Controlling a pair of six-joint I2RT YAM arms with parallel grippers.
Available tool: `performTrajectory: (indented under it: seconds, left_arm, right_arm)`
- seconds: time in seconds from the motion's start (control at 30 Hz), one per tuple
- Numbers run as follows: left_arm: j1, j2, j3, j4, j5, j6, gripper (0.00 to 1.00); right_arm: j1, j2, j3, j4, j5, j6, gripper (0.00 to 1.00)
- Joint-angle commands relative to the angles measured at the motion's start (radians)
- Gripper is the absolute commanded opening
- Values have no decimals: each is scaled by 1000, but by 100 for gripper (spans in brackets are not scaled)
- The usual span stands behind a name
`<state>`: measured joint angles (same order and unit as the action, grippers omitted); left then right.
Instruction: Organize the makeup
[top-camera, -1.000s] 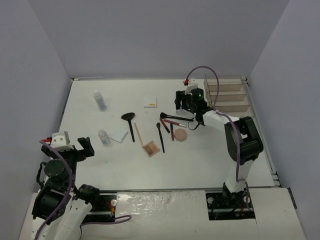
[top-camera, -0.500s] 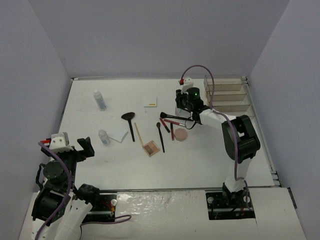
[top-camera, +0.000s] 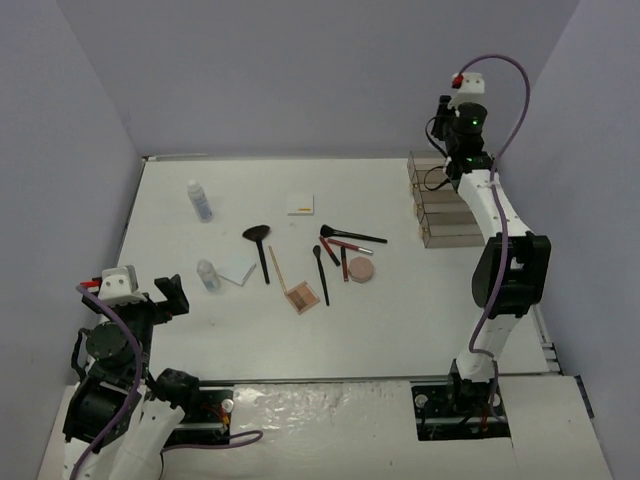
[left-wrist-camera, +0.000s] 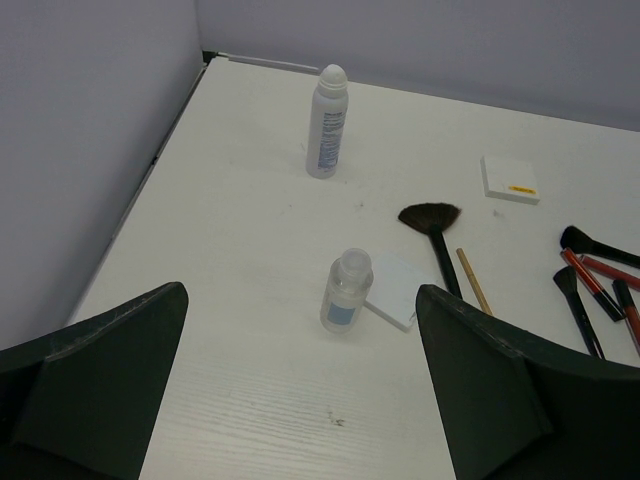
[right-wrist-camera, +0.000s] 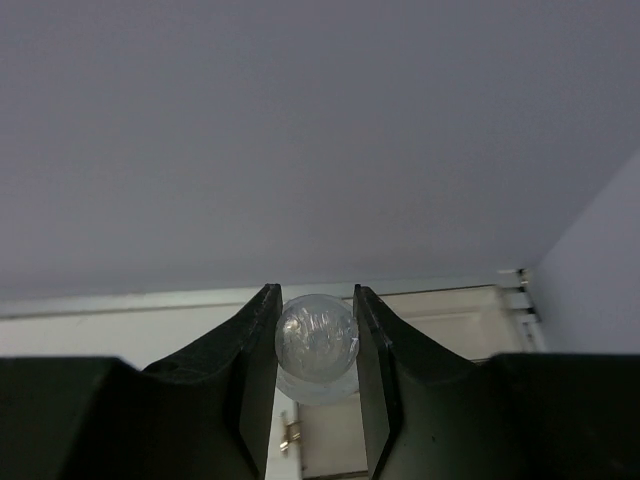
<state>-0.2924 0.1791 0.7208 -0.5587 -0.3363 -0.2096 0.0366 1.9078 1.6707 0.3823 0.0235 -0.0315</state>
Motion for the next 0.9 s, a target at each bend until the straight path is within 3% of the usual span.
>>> performTrajectory:
  seconds: [0.0, 0.47, 0.87]
  left_arm:
    - [5, 16, 8, 74, 22, 9, 97]
    - [6, 38, 1, 87, 11, 29, 97]
    - [7, 88, 3, 103, 32, 38, 97]
  right_arm:
    - [-85, 78, 131, 5, 3, 2, 0]
    - [-272, 405, 411, -61, -155, 51, 0]
    - [-282, 357, 304, 116, -217, 57, 0]
